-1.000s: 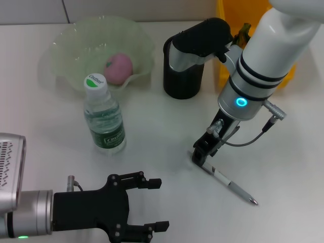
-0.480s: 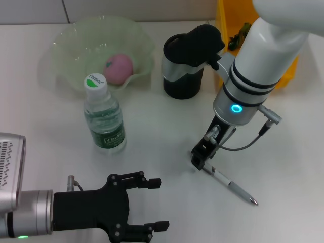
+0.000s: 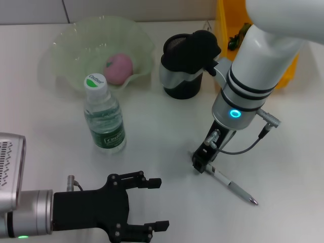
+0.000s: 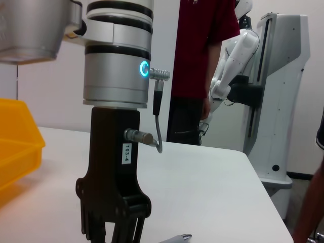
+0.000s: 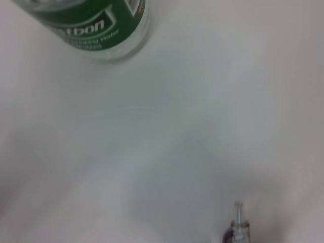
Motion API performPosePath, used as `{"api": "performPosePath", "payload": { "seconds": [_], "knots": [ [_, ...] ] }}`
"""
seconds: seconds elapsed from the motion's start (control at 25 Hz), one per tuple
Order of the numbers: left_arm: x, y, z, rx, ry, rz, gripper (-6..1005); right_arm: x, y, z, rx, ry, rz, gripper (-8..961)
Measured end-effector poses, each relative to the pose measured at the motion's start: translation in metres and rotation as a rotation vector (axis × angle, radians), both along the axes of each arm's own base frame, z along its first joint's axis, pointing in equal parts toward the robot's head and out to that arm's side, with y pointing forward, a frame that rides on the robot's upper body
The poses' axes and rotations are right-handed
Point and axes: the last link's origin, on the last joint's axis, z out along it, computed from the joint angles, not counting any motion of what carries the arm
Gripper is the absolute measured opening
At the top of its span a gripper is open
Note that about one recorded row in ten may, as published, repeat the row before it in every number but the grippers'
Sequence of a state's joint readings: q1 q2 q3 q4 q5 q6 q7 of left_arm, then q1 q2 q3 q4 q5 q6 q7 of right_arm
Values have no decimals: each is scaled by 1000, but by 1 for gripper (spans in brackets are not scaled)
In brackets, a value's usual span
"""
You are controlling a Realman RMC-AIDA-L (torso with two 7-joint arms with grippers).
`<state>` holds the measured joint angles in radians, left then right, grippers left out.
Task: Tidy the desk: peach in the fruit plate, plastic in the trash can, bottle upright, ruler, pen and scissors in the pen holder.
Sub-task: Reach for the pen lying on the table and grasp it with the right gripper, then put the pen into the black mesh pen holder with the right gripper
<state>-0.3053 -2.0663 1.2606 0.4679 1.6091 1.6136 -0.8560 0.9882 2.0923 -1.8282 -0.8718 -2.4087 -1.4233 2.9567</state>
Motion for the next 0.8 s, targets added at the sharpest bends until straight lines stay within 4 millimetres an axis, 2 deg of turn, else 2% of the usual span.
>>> {"api": "performPosePath", "payload": {
  "seconds": [0.48, 0.8],
  "knots": [
    [0, 0, 0, 0, 0, 0, 797, 1, -2, -3, -16, -26, 24, 351],
    [0, 0, 0, -2, 1, -1, 797, 1, -4, -4, -31, -48, 42, 222]
  ]
}}
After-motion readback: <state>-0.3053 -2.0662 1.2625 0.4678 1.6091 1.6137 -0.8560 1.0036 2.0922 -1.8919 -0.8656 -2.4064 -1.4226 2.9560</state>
